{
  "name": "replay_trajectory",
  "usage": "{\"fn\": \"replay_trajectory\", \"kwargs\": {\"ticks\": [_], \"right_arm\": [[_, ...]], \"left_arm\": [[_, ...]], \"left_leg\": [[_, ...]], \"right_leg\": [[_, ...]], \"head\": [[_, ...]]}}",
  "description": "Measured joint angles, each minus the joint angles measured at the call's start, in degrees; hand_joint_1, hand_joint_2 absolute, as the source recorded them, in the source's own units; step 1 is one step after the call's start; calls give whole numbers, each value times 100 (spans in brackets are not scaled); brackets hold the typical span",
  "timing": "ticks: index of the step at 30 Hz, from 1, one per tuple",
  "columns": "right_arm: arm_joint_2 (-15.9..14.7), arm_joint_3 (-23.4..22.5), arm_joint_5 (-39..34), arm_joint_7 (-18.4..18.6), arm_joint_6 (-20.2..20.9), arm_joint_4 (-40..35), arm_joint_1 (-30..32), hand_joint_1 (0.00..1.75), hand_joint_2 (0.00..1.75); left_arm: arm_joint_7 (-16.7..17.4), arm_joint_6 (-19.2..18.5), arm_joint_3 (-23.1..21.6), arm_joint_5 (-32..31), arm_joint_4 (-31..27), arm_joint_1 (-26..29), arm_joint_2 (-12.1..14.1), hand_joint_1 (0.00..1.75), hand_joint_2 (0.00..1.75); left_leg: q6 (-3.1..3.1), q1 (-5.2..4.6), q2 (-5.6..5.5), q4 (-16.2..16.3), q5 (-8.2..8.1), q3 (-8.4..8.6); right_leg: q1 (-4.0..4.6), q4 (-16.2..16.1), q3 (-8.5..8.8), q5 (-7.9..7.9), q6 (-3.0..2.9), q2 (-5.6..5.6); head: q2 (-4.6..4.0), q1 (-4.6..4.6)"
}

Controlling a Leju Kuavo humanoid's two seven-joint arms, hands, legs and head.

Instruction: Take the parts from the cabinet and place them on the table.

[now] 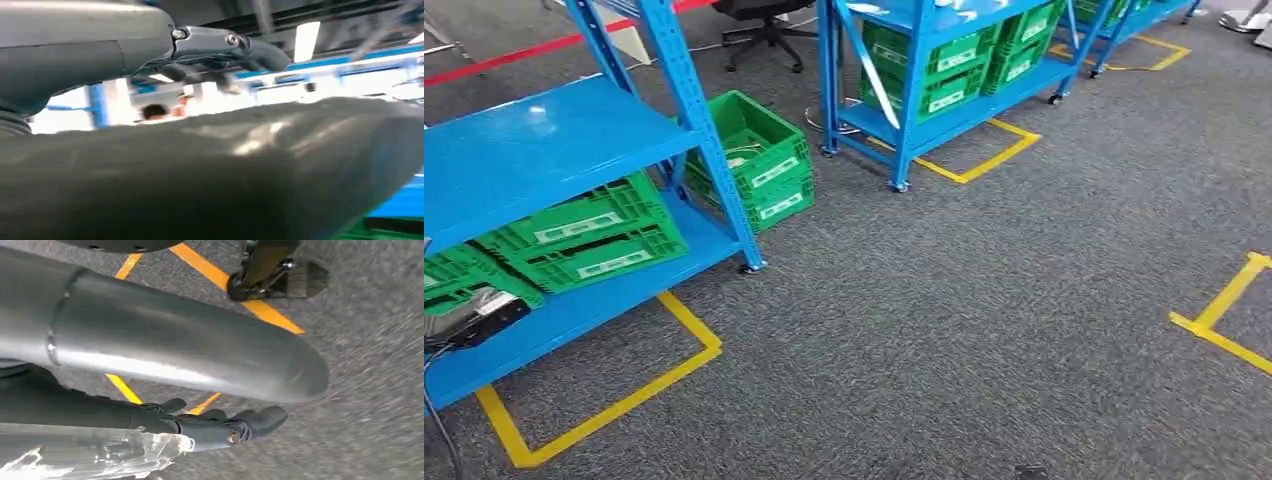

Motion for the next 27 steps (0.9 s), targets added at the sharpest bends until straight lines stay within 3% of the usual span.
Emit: {"fn": "replay_trajectory", "kwargs": {"ticks": [2,3,4,6,7,8,9,12,13,14,15,16,17,18,19,20,21,22,23,24,25,27], "right_arm": [[0,0,7,-2,0,2,20,0,0],[0,-2,11,-2,0,2,35,0,0],[0,-4,13,-2,0,2,42,0,0],[0,-7,13,-2,-2,2,35,0,0],[0,-9,13,-2,-2,2,32,0,0],[0,-11,13,-2,-2,2,32,0,0],[11,-11,13,0,-2,4,37,0,0],[11,-18,15,4,-2,4,20,0,0],[11,-22,15,2,-4,4,18,0,0],[7,-26,15,-2,-13,2,11,0,0],[7,-28,17,-9,-15,2,12,0,0],[9,-28,18,-13,-11,2,18,0,0],[9,-31,17,-13,-11,2,34,0,0],[9,-33,17,-13,-11,2,45,0,0],[9,-35,17,-13,-11,2,51,0,0],[9,-37,17,-13,-11,2,48,0,0],[9,-37,17,-13,-11,2,37,0,0],[11,-37,17,-17,-11,2,28,0,0],[11,-37,17,-17,-11,2,20,0,0],[11,-37,17,-20,-11,2,25,0,0],[11,-37,17,-20,-11,2,20,0,0],[11,-37,17,-20,-13,2,16,0,0]], "left_arm": [[-43,20,-4,-2,0,4,-26,0,0],[-57,28,-4,0,0,7,-46,0,0],[-66,33,-4,0,0,7,-57,0,0],[-70,39,-4,4,0,8,-68,0,0],[-70,46,-2,7,0,4,-74,0,0],[-70,50,2,11,0,-3,-81,0,0],[-70,50,4,15,0,-13,-85,0,0],[-70,57,20,28,0,15,-90,0,0],[-70,59,28,28,-2,31,-74,0,0],[-70,61,43,35,-2,39,-74,0,0],[-68,59,50,41,-2,3,-72,0,0],[-68,59,48,48,-2,-26,-81,0,0],[-68,59,46,48,-2,-18,-98,0,0],[-68,55,44,50,-2,6,-109,0,0],[-68,55,44,52,0,24,-114,0,0],[-68,55,44,52,0,26,-114,0,0],[-68,55,48,52,-2,22,-111,0,0],[-68,55,57,52,-2,19,-107,0,0],[-68,55,63,52,-4,8,-107,0,0],[-68,55,66,52,-11,-38,-105,0,0],[-68,57,66,52,-15,-37,-116,0,0],[-68,57,81,52,-17,1,-105,0,0]], "left_leg": [[8,0,-139,2,-2,-3],[8,-1,-224,3,-2,-1],[6,5,-314,5,-3,2],[-17,33,-475,10,-8,18],[-47,52,-551,22,-19,24],[-88,59,-612,30,-22,13],[-128,39,-695,80,-32,-30],[-255,90,-886,2,57,-77],[-274,104,-904,16,37,-94],[-279,57,-559,140,-63,-145],[-295,41,-287,469,-267,-302],[-306,37,-142,958,-508,-536],[-309,37,-79,1498,-732,-786],[-307,37,-65,1836,-829,-944],[-302,36,-64,1887,-787,-967],[-290,34,-57,1675,-621,-849],[-270,22,-23,1234,-385,-606],[-241,-2,92,685,-158,-291],[-193,-49,416,260,-43,-23],[-176,-122,649,27,-96,70],[-149,-102,513,63,-79,37],[-117,-118,353,60,-80,7]], "right_leg": [[-8,973,-497,-382,20,93],[-9,1226,-660,-409,20,94],[-10,1155,-677,-273,17,97],[-34,348,-350,242,12,152],[-70,-220,-91,513,29,304],[-123,-515,52,504,49,626],[-121,-574,105,492,12,633],[-66,-523,102,506,-106,411],[-113,-572,112,539,-166,319],[-93,-581,116,542,-211,268],[-75,-586,112,547,-246,204],[-55,-586,104,544,-252,123],[-39,-586,99,536,-263,35],[-30,-586,95,530,-273,-44],[-23,-586,97,528,-275,-125],[-16,-586,100,524,-275,-206],[-14,-586,108,519,-270,-285],[-14,-586,124,509,-258,-361],[-1,-586,147,498,-241,-419],[58,-542,144,454,-198,-482],[59,-572,163,455,-176,-545],[50,-614,211,447,-138,-711]], "head": [[0,9],[0,0],[0,7],[0,4],[0,4],[0,7],[0,2],[0,2],[0,0],[0,-24],[0,-63],[0,-55],[0,-61],[0,-59],[0,-61],[0,-61],[0,-57],[0,-61],[0,-63],[0,-79],[0,-44],[0,-59]]}}
